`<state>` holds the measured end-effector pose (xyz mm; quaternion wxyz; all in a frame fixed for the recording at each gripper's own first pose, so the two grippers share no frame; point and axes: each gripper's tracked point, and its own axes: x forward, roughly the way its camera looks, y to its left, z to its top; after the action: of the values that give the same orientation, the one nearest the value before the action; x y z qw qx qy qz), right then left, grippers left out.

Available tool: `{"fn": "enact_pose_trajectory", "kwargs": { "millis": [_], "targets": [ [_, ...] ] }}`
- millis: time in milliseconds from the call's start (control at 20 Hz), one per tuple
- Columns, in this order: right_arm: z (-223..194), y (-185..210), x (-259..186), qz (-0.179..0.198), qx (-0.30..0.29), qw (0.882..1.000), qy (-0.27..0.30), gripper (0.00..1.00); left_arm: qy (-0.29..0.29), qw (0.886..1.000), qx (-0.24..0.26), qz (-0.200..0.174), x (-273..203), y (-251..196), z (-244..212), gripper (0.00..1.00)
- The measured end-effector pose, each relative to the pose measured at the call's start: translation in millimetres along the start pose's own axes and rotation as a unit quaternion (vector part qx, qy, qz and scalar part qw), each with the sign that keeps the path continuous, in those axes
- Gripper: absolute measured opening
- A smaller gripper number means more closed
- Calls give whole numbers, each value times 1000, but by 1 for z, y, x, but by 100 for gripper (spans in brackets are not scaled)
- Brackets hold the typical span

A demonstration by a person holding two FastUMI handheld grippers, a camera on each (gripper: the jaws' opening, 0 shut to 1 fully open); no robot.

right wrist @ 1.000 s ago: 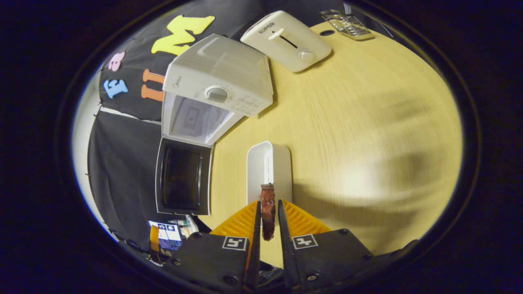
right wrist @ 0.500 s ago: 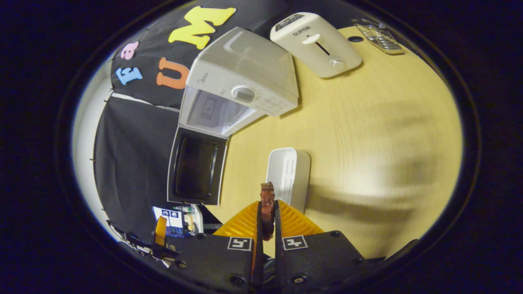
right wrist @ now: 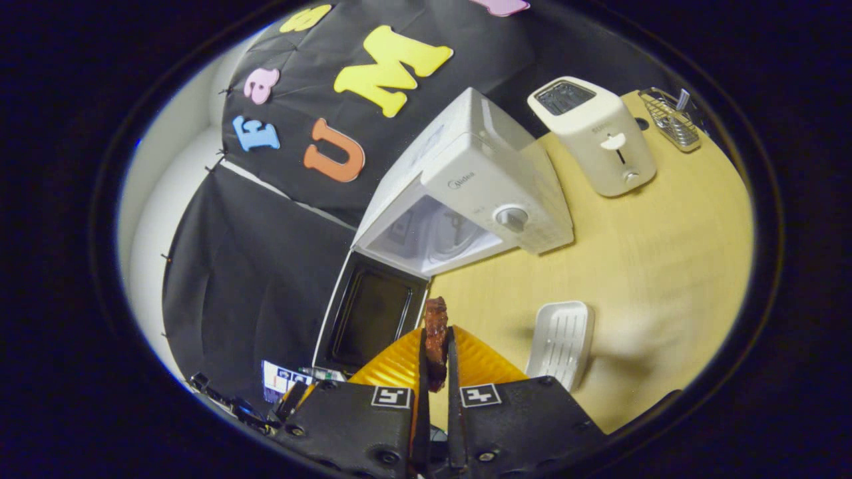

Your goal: Open the microwave oven with the left hand, put the food in, and close the microwave oven.

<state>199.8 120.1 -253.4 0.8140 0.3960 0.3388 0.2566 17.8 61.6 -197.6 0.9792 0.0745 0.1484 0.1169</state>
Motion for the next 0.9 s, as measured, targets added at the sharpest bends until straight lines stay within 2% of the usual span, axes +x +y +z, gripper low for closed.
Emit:
{"fn": "enact_pose_trajectory", "kwargs": {
  "millis": [150,350,550,700,800,900],
  "targets": [
    [7,15,43,-22,34,996,-85,14,-3,998,15,-61,12,5,-11,97],
    [11,32,122,-39,69,979,-188,14,-17,992,28,-123,33,24,-26,96],
    [19,38,213,-46,131,959,-247,13,-44,989,45,-132,48,48,-40,96],
    [39,35,258,-50,165,941,-291,13,-48,989,38,-132,50,56,-56,97],
    [52,23,280,-78,160,931,-320,14,-46,989,20,-140,51,57,-66,97],
    [58,11,297,-103,153,926,-331,14,-32,989,5,-141,52,61,-80,96]
  ]
}}
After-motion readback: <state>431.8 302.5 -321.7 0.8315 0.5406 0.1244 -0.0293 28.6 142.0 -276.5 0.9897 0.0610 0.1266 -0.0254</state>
